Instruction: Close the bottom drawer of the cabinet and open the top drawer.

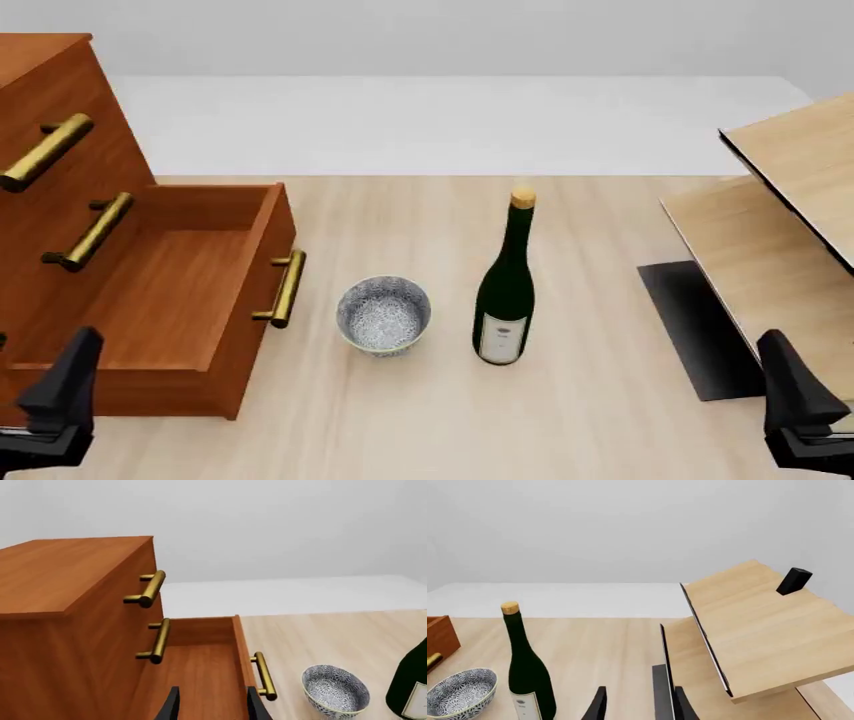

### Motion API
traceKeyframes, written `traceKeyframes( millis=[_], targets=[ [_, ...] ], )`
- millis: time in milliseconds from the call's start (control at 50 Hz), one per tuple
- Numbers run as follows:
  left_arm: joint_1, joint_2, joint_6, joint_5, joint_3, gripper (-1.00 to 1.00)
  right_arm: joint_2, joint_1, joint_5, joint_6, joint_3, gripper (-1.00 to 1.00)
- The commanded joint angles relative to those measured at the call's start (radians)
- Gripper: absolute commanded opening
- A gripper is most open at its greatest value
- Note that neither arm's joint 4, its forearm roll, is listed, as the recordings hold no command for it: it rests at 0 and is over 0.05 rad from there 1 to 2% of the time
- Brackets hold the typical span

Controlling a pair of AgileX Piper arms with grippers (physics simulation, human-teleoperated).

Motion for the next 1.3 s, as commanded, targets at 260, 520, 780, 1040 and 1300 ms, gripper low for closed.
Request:
traceKeyframes(
  millis=[260, 520, 780, 1040, 1300],
  targets=[
    [-0.090, 0.270, 0.046, 0.020, -0.196, 1.00, 0.001, -0.003, -0.003, -0.003, 0.000, 1.00],
    [-0.194, 0.454, 0.093, 0.087, -0.359, 1.00, 0.005, -0.003, -0.007, -0.002, 0.000, 1.00],
    [-0.272, 0.646, 0.127, 0.167, -0.467, 1.00, -0.001, 0.000, -0.001, -0.003, -0.001, 1.00],
    [-0.326, 0.760, 0.039, 0.179, -0.503, 1.00, -0.004, -0.003, 0.001, 0.005, -0.002, 1.00],
    [-0.386, 0.881, -0.081, 0.198, -0.567, 1.00, -0.008, -0.009, 0.001, 0.015, -0.002, 1.00]
  ],
)
